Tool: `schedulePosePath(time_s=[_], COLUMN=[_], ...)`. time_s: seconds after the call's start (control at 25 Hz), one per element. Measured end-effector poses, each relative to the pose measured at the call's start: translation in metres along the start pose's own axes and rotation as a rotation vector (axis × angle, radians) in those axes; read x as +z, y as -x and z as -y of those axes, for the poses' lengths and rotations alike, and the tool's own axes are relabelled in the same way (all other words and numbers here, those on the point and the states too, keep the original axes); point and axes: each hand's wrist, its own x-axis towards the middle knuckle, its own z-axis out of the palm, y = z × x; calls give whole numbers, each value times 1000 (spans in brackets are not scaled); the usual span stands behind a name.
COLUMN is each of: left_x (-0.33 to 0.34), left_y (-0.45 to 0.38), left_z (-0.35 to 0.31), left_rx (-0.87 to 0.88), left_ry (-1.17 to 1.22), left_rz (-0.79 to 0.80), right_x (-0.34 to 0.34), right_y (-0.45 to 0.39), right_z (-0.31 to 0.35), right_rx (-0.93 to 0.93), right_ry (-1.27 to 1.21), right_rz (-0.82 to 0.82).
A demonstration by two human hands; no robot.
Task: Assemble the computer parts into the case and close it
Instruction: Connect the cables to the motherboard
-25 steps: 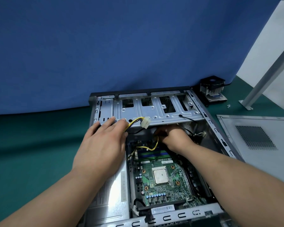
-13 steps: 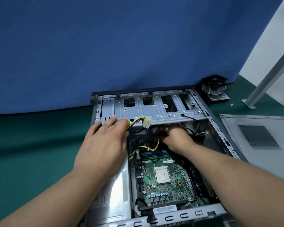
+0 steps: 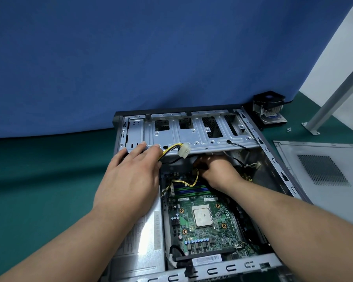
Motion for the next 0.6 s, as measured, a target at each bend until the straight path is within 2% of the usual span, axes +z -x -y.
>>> schedulePosePath(time_s=[0.28,0.6], left_x=[0,1], left_y=[-1,-1], left_z=[1,3], left_rx=[3,8], left_ry=[-8,-14], left_rz=[4,15], right_x=[-3,-2], right_y=[3,1], right_z=[2,3], right_rx=[-25,13], right_ry=[78,31], right_rz=[19,3])
